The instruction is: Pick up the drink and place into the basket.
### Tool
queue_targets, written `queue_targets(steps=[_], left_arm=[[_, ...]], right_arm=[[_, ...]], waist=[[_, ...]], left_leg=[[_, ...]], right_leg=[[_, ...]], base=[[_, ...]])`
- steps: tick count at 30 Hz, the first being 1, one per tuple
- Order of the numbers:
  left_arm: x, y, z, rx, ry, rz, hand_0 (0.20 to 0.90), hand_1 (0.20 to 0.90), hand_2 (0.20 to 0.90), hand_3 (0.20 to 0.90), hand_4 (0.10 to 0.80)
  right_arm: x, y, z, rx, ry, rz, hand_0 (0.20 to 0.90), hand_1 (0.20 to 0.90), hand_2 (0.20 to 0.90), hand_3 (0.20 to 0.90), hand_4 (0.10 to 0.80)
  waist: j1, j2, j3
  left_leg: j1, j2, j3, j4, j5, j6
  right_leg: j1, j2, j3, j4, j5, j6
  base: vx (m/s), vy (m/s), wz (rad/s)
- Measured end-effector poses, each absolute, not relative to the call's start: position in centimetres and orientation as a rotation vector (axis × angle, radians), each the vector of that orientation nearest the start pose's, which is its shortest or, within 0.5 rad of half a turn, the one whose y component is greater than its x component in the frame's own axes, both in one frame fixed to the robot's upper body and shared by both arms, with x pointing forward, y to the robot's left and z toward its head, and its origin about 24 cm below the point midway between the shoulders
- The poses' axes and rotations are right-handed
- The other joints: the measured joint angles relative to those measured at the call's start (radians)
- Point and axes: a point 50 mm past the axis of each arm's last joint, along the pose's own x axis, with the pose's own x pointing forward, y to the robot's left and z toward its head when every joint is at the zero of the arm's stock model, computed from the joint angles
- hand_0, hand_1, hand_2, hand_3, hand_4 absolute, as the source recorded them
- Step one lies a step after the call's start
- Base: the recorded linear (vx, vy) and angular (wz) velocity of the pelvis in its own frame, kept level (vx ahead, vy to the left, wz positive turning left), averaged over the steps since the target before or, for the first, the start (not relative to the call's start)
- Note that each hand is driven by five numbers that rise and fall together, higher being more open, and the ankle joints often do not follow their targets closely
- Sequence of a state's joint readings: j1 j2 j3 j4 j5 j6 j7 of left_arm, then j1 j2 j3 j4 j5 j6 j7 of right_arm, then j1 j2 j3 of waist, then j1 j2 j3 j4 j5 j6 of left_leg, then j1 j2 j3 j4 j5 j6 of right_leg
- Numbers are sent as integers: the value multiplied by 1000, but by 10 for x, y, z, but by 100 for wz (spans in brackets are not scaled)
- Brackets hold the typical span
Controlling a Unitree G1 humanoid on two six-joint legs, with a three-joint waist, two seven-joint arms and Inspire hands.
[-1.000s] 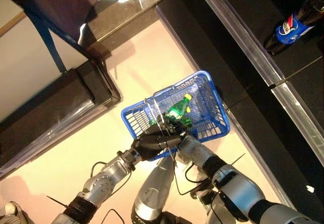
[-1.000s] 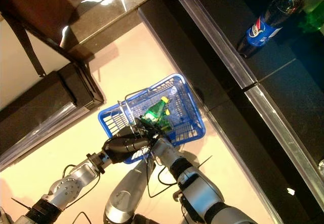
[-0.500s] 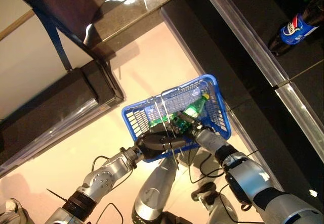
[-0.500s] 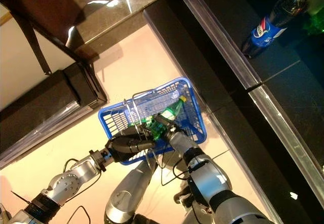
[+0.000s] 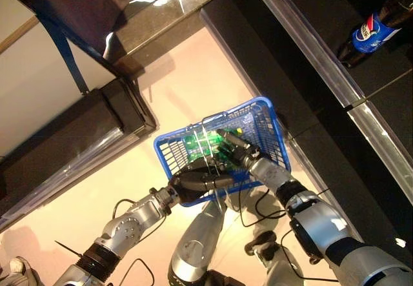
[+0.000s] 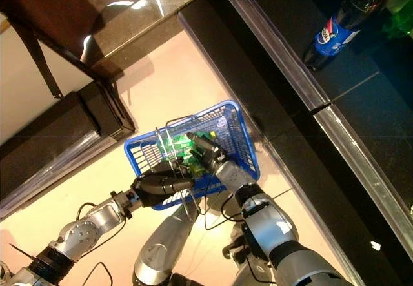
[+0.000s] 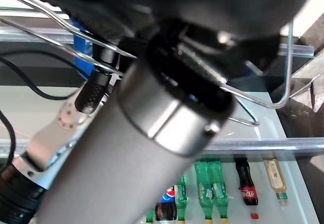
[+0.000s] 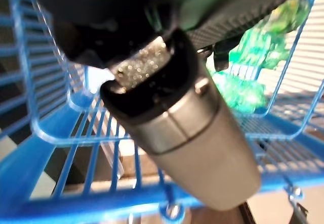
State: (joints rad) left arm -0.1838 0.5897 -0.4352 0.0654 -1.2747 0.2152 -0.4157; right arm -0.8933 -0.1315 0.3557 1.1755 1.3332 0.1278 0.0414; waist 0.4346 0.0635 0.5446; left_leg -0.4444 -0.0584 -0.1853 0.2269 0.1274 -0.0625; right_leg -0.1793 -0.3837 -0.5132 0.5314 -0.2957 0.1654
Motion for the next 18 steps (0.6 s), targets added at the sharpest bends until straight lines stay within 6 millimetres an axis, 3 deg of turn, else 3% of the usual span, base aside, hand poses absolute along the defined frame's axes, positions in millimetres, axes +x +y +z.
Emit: queue_targets(steps=[9,13,18], left_arm=[[250,150,45,-696,318,-733,300,300,300,200,100],[245,156,39,-708,302,-698,300,300,300,200,100],[243,163,37,-719,234,-634,300,300,300,200,100]], right_arm=[[377,-96,62,848,369,225,900,900,900,900,800],[364,-94,56,872,332,262,900,900,900,900,800],[344,-91,49,893,288,303,900,900,900,900,800]], waist=[[-19,0,0],[-38,-1,0],[-85,-11,1]], left_leg=[[0,7,13,0,0,1],[-3,15,32,-1,1,2],[-10,53,65,-1,4,0]], right_leg=[[-3,0,3,4,0,-1],[-16,2,15,3,4,0],[-34,42,30,-26,32,-11]], base=[[-26,7,-1],[-44,-1,-11],[-99,2,-25]])
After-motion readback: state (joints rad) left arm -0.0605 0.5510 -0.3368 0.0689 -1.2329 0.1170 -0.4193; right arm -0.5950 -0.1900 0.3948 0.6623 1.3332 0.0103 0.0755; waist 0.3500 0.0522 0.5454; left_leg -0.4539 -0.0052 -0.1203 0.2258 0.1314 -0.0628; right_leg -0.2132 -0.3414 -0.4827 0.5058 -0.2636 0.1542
